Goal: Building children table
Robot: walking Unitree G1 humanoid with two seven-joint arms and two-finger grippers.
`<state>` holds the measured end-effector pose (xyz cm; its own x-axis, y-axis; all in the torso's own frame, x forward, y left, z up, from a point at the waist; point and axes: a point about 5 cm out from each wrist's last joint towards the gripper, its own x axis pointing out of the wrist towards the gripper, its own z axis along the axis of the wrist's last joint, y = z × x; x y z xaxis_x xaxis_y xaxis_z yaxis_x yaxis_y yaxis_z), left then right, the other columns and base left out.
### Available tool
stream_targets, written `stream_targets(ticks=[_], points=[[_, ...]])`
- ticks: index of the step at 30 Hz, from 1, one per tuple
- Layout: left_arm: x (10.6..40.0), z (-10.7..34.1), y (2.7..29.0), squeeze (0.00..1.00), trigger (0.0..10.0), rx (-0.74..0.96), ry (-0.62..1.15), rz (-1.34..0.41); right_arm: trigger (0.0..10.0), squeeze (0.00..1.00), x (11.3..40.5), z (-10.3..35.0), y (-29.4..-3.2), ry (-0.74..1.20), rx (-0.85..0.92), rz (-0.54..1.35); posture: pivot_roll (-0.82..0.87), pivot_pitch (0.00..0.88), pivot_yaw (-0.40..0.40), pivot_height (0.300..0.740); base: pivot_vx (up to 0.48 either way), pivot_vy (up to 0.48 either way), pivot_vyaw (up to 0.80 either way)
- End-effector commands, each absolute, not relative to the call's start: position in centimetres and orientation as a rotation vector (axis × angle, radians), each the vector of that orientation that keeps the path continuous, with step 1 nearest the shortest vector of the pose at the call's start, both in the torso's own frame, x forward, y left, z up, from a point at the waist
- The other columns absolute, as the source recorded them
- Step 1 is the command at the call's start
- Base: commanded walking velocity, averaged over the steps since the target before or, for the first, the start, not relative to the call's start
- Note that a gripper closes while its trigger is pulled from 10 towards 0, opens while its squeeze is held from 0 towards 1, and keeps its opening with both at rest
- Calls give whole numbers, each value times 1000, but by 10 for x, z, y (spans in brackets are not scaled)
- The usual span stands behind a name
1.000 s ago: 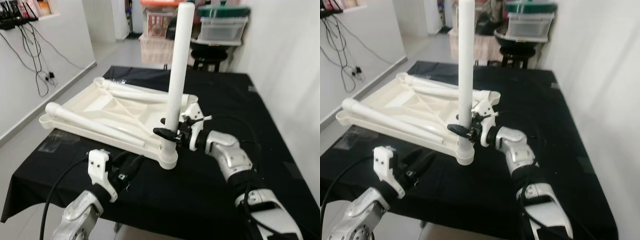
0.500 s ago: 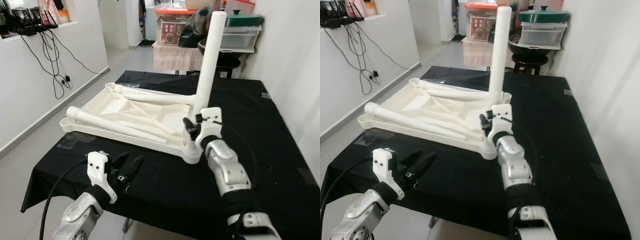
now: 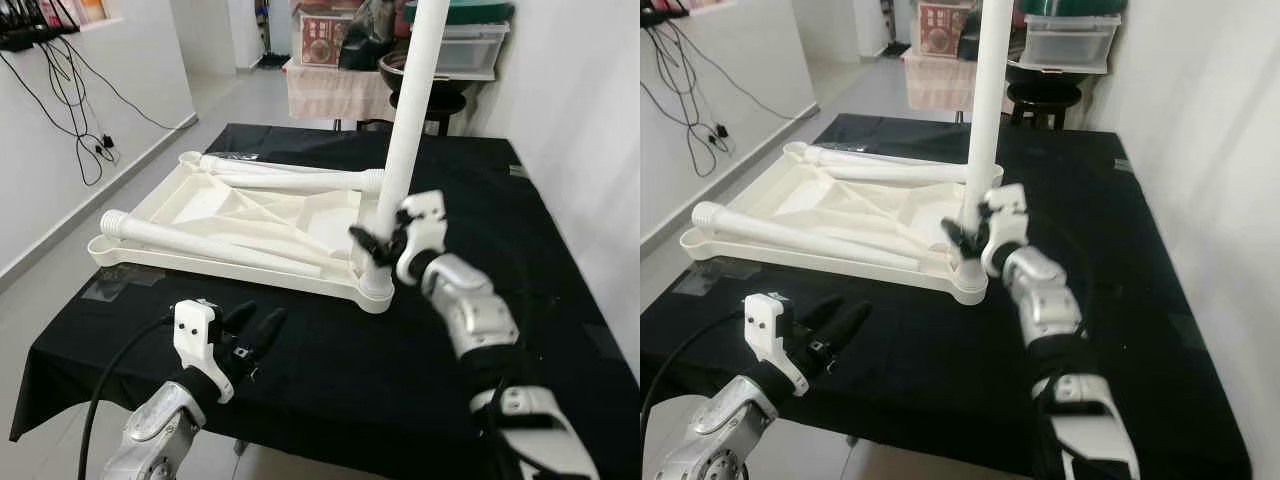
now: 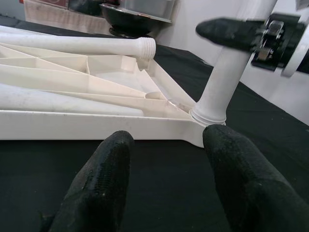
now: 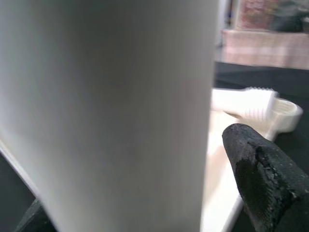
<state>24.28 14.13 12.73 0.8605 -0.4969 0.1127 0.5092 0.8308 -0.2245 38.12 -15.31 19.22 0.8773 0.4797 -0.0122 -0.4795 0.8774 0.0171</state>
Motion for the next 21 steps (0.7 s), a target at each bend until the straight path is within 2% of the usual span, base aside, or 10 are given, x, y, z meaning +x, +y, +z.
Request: stream_targets(ticks=[1,3,5,16,17,21], points=[[242,128,142,0,10000,-245,-50,-536,10000,0,380,185,-148,35,14,579,34,0,-18,740,0,0,0],[242,128,142,0,10000,-245,-50,-534,10000,0,376,180,-147,61,-71,708,41,0,-20,740,0,0,0],[242,128,141,0,10000,-245,-50,-534,10000,0,375,178,-147,71,-87,747,41,0,-20,740,0,0,0],[240,128,139,0,10000,-249,-48,-538,9961,0,379,178,-153,83,-39,836,42,0,-20,740,0,0,0],[240,128,138,0,10000,-250,-49,-539,0,0,379,177,-153,84,-33,850,43,0,-23,740,0,0,0],[240,129,137,0,10000,-252,-50,-538,0,0,377,174,-153,90,-30,888,40,2,-25,740,0,0,0]])
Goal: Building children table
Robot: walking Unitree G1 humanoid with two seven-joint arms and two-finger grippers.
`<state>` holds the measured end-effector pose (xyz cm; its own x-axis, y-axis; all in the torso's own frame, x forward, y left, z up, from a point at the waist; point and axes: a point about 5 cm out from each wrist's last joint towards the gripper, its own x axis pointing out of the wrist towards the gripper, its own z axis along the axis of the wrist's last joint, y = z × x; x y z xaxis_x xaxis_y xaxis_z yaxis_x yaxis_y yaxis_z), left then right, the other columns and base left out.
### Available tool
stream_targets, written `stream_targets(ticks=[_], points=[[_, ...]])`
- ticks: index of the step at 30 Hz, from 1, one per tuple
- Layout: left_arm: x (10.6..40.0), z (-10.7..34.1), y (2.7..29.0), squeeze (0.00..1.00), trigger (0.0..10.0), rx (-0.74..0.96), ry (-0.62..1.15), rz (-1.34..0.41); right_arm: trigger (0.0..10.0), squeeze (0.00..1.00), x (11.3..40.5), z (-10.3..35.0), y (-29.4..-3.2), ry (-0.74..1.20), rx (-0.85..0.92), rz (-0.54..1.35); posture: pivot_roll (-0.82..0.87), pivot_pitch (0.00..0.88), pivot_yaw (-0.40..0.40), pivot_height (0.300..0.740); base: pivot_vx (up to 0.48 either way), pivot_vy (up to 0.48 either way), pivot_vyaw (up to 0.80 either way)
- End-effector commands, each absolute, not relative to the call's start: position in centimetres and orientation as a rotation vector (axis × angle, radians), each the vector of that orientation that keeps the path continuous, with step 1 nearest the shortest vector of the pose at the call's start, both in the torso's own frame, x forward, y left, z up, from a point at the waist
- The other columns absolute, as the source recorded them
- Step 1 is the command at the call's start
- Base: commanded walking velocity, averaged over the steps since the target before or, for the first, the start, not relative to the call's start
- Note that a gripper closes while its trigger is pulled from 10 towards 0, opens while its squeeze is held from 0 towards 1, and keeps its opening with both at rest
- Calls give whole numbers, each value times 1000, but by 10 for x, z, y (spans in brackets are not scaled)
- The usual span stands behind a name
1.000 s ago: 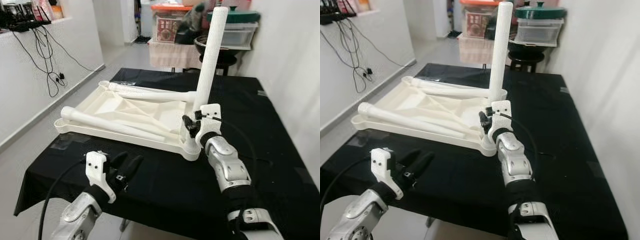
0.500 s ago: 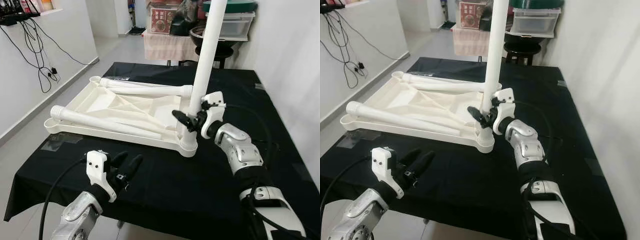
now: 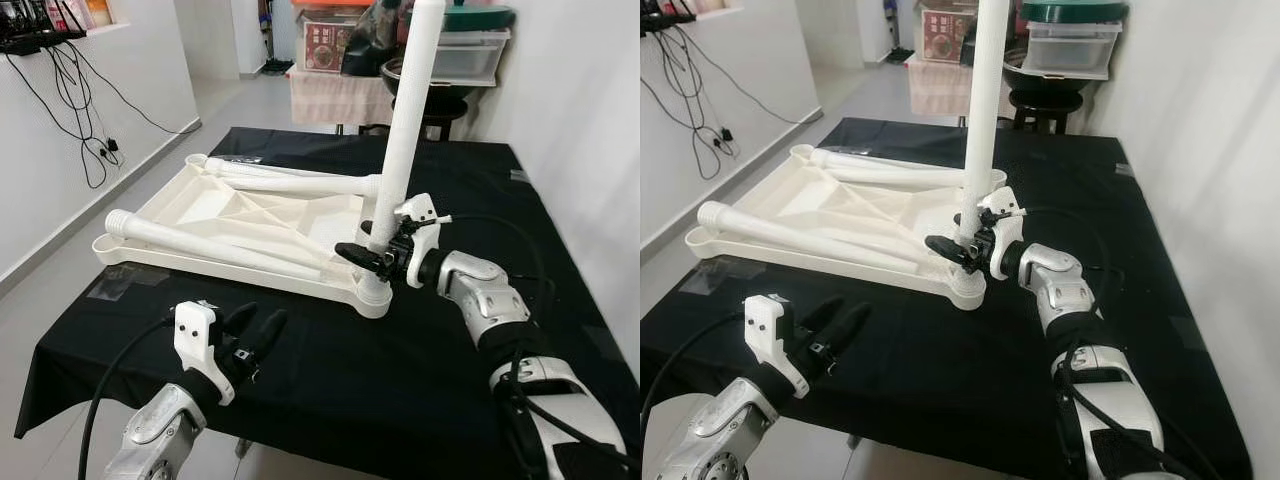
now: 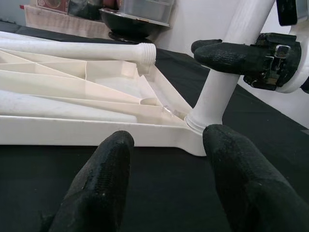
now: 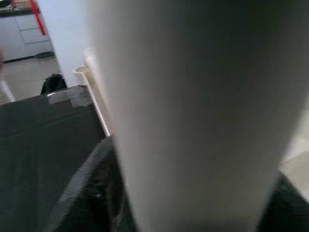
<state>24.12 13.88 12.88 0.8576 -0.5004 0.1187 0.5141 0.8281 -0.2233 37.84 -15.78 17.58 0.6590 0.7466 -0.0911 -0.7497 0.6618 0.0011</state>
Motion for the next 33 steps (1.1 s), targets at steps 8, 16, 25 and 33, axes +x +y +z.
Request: stream_targets(ticks=[8,16,25,33], points=[[239,129,137,0,10000,-257,-50,-540,0,0,376,159,-159,134,-51,770,23,5,-26,740,0,0,0],[238,130,141,0,10000,-258,-53,-536,0,0,327,128,-131,146,-5,65,3,21,-21,740,0,0,0],[240,127,141,0,10000,-258,-43,-548,2196,0,336,126,-106,143,-78,264,0,0,-13,740,0,0,0],[241,128,141,0,10000,-258,-50,-531,10000,1000,335,141,-98,121,-39,421,0,0,-16,740,0,0,0]])
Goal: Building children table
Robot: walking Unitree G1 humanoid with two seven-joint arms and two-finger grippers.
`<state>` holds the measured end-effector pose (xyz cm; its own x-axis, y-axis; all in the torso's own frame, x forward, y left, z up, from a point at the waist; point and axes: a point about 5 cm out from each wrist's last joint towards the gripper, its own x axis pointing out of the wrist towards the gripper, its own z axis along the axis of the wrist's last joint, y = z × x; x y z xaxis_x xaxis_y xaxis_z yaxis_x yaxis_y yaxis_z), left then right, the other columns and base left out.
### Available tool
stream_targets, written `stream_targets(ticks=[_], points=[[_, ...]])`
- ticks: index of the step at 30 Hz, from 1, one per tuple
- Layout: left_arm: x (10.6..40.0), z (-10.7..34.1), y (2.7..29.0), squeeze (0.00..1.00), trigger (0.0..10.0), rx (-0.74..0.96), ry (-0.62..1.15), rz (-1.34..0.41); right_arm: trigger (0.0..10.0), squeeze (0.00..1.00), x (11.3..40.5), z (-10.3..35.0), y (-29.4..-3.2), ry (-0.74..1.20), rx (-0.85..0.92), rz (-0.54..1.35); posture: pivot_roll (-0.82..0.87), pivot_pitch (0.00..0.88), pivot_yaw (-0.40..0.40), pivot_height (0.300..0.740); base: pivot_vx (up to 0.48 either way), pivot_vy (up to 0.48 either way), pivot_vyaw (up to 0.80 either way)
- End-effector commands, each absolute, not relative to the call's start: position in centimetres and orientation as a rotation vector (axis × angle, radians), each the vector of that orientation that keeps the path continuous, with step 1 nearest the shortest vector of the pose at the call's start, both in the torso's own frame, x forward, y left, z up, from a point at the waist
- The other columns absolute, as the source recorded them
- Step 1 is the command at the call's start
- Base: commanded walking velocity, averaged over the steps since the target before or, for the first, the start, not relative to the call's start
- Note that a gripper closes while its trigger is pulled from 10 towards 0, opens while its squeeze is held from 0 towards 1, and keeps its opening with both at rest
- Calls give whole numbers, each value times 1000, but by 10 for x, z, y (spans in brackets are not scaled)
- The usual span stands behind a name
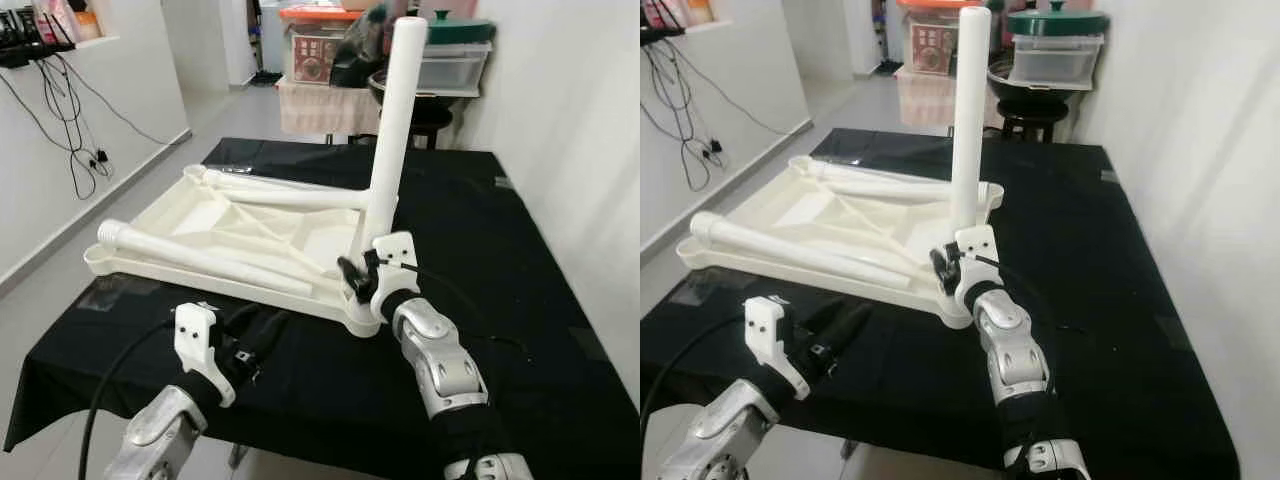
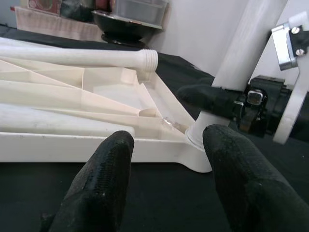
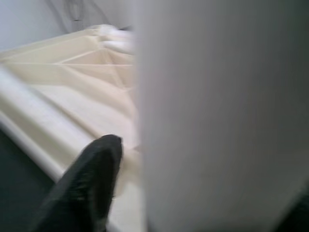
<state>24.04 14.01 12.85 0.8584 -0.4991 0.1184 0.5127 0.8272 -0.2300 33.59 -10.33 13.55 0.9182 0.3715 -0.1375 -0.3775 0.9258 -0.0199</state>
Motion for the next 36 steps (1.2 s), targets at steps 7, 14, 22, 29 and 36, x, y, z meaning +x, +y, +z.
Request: stream_targets(ticks=[7,14,22,29,36], points=[[243,128,140,0,10000,-261,-51,-537,10000,0,349,165,-117,80,-74,719,4,0,-20,740,0,0,0],[243,128,139,0,10000,-259,-56,-530,10000,0,356,162,-129,118,-106,970,14,0,-25,740,0,0,0],[243,128,139,0,10000,-259,-53,-534,0,0,362,164,-132,121,-83,989,13,0,-20,740,0,0,0],[242,128,139,0,10000,-260,-53,-534,0,0,363,163,-136,119,-100,966,10,0,-20,740,0,0,0],[241,130,143,0,10000,-258,-55,-531,0,0,344,135,-145,190,-75,429,-5,15,-17,740,0,0,0]])
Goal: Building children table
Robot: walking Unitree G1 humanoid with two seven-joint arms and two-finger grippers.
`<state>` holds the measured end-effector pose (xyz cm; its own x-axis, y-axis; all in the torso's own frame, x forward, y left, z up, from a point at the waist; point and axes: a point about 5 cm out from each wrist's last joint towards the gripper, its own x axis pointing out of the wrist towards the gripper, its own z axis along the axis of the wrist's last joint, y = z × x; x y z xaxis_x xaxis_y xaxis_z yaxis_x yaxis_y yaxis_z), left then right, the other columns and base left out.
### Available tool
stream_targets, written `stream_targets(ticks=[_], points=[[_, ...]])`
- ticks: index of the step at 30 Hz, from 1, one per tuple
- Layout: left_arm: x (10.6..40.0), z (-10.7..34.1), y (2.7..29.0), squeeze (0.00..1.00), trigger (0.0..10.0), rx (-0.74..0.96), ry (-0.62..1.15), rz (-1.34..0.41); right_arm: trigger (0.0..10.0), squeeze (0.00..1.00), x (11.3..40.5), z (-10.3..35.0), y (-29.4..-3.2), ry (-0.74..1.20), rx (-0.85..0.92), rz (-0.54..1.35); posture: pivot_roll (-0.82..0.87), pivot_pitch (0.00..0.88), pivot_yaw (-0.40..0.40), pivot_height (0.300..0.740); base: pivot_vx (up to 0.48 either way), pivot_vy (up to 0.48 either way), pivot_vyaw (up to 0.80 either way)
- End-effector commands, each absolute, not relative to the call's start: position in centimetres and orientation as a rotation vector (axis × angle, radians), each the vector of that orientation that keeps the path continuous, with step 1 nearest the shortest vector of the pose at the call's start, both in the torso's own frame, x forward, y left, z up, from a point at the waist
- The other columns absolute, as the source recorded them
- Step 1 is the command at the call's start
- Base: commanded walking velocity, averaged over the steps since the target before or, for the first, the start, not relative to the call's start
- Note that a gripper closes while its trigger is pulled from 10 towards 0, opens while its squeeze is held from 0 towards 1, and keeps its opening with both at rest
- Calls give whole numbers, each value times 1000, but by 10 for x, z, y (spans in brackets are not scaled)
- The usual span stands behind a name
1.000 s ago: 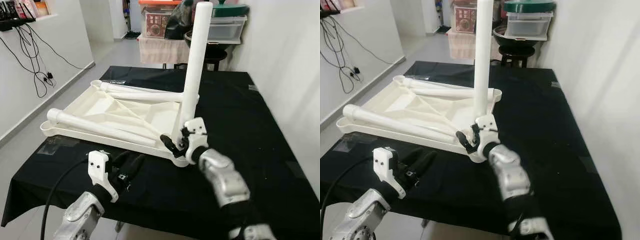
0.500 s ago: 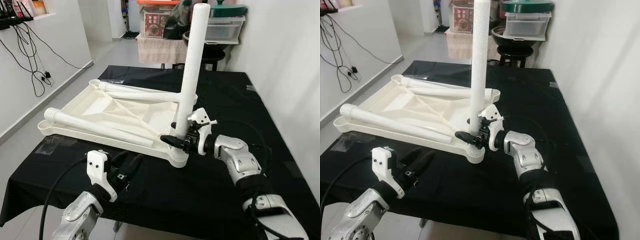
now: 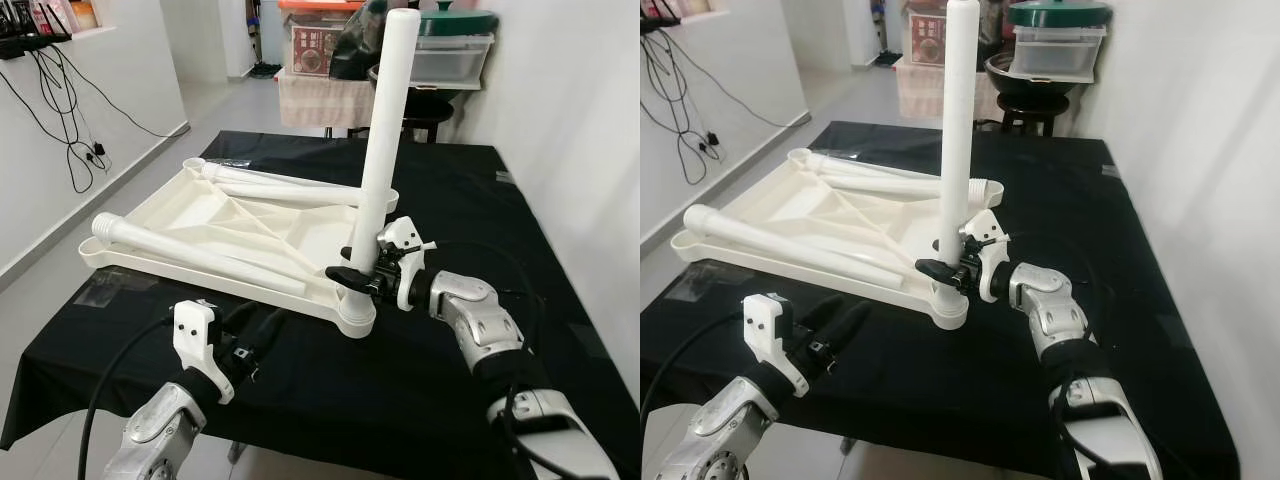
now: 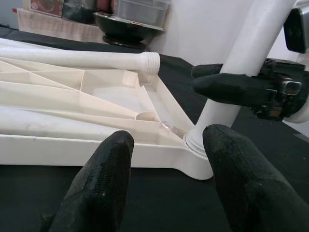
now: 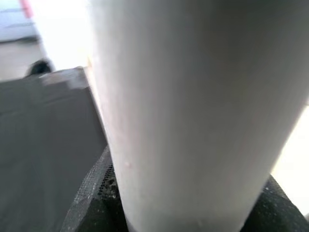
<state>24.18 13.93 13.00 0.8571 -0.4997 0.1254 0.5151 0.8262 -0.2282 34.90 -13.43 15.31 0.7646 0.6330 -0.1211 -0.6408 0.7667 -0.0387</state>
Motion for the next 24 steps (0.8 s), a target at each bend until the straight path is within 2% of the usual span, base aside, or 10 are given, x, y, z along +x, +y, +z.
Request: stream_targets(ticks=[1,2,4,17,18,19,20,24], points=[[241,130,143,0,10000,-258,-55,-531,0,0,344,135,-145,190,-75,429,-5,15,-17,740,0,0,0],[241,130,143,0,10000,-258,-55,-531,0,0,332,127,-140,188,-37,271,-5,15,-17,740,0,0,0],[242,129,145,0,10000,-253,-52,-529,0,0,324,130,-128,153,-54,158,-16,7,7,740,0,0,0],[245,128,145,0,10000,-249,-50,-525,0,0,334,130,-121,163,-90,196,8,0,-1,740,0,0,0],[245,128,145,0,10000,-249,-49,-527,10000,424,334,134,-118,151,-87,223,6,0,-1,740,0,0,0],[245,128,145,0,10000,-249,-49,-527,10000,424,334,134,-118,151,-87,223,6,0,-1,740,0,0,0],[245,128,145,0,10000,-250,-49,-528,10000,1000,334,137,-118,135,-78,238,5,0,-1,740,0,0,0],[245,127,144,0,10000,-252,-48,-530,10000,1000,334,146,-115,103,-50,273,8,0,-4,740,0,0,0]])
